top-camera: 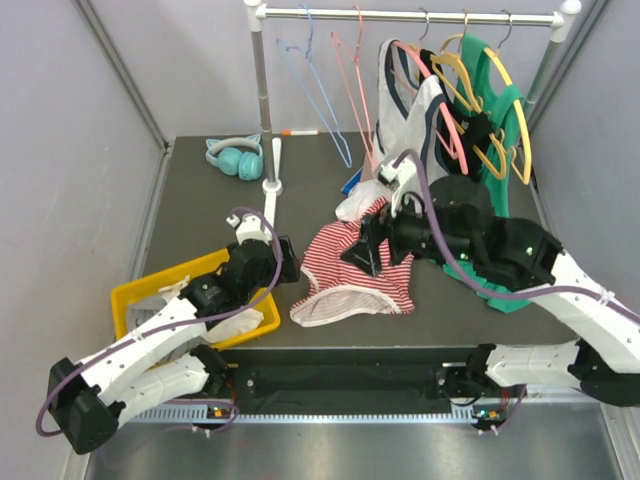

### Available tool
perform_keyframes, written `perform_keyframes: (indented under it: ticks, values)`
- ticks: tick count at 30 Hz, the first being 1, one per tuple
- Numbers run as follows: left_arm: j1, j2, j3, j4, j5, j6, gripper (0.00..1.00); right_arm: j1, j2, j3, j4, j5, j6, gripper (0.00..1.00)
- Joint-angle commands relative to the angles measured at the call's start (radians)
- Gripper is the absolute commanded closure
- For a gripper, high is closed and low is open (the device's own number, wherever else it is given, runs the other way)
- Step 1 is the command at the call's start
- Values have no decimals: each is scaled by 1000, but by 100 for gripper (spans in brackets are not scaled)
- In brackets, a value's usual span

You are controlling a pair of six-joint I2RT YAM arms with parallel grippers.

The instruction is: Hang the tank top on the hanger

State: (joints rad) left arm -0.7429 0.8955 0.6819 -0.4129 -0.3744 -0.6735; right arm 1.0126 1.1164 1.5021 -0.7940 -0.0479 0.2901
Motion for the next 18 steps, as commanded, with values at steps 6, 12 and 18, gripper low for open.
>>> perform_keyframes:
  ticks: [6, 12, 18]
  values:
    - [7, -55, 13, -23, 37, 17, 1, -54, 301, 686, -209, 189, -124, 18]
    - [7, -75, 47, -86, 40, 46, 1, -331, 433, 816, -71, -23, -35, 20]
    - [7, -102, 50, -121, 26, 57, 1, -404, 503, 810, 28, -60, -46, 21]
